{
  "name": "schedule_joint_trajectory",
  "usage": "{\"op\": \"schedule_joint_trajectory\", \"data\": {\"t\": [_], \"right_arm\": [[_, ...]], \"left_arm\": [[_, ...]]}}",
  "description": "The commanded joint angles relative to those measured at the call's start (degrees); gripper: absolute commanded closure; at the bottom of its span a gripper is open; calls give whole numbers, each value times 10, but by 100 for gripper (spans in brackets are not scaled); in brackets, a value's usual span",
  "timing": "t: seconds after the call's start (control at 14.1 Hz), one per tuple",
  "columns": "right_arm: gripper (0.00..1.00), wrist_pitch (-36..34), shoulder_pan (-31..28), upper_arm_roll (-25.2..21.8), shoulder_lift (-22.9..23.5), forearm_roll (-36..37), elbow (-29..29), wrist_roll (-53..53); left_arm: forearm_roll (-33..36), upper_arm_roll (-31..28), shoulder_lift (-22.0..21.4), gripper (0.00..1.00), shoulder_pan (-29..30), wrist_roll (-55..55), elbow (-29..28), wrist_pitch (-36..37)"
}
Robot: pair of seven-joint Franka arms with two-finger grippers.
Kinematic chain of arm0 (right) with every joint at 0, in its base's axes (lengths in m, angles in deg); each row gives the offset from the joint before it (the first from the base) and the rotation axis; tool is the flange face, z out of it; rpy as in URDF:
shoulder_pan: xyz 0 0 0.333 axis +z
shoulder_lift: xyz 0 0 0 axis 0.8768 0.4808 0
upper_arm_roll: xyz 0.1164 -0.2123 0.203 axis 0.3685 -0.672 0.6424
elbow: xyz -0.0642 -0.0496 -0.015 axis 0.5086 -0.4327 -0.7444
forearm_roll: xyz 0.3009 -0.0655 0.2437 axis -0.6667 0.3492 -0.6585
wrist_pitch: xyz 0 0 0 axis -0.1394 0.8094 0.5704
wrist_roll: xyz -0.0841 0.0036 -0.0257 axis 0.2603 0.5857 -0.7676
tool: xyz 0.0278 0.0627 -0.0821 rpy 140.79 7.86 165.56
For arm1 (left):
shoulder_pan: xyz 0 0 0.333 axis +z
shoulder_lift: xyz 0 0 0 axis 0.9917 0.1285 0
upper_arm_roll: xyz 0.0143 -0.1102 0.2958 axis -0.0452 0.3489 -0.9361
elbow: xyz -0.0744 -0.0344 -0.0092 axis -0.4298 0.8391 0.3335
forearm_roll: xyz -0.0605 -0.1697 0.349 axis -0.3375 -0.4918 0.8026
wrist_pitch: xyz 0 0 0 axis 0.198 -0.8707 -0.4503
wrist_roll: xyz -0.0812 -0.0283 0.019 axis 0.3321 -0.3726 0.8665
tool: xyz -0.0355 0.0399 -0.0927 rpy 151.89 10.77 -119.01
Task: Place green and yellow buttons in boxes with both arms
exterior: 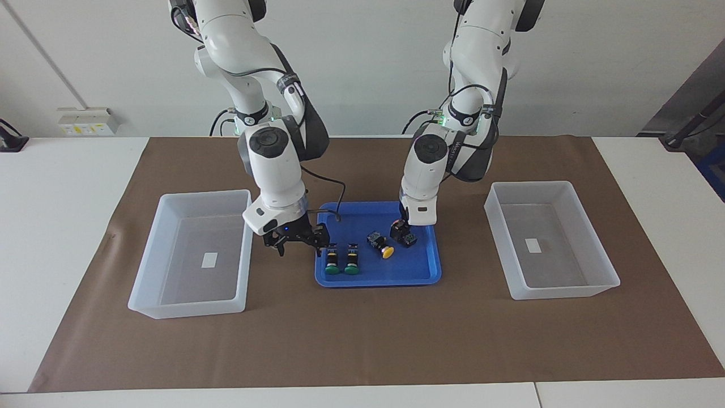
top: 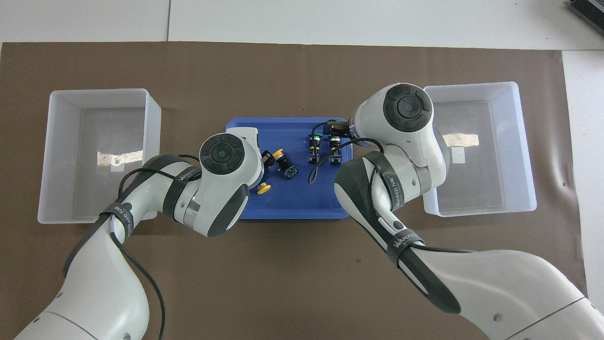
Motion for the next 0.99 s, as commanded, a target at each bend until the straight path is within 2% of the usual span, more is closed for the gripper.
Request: {"op": "schedule_joint_trajectory", "data": {"t": [0.0,0.14,0.21,0.35,0.57,0.92], "right_arm": [[0,15,7,1,26,34,-22,44],[35,15,7,1,26,36,-18,47],[50,15,9,1,26,37,-15,47],[50,14,22,1,28,37,-12,47],[50,15,28,1,33,46,-10,47],[50,32,26,1,34,73,19,40]], "left_arm": [[28,-7,-2,100,-8,6,-7,-5],[54,-5,-2,100,-3,-23,7,29],[53,-5,-8,100,1,-52,15,49],[45,-4,-38,100,27,-84,20,85],[-8,-4,-92,100,62,-116,40,125],[-57,-7,-104,100,154,-245,135,262]]}}
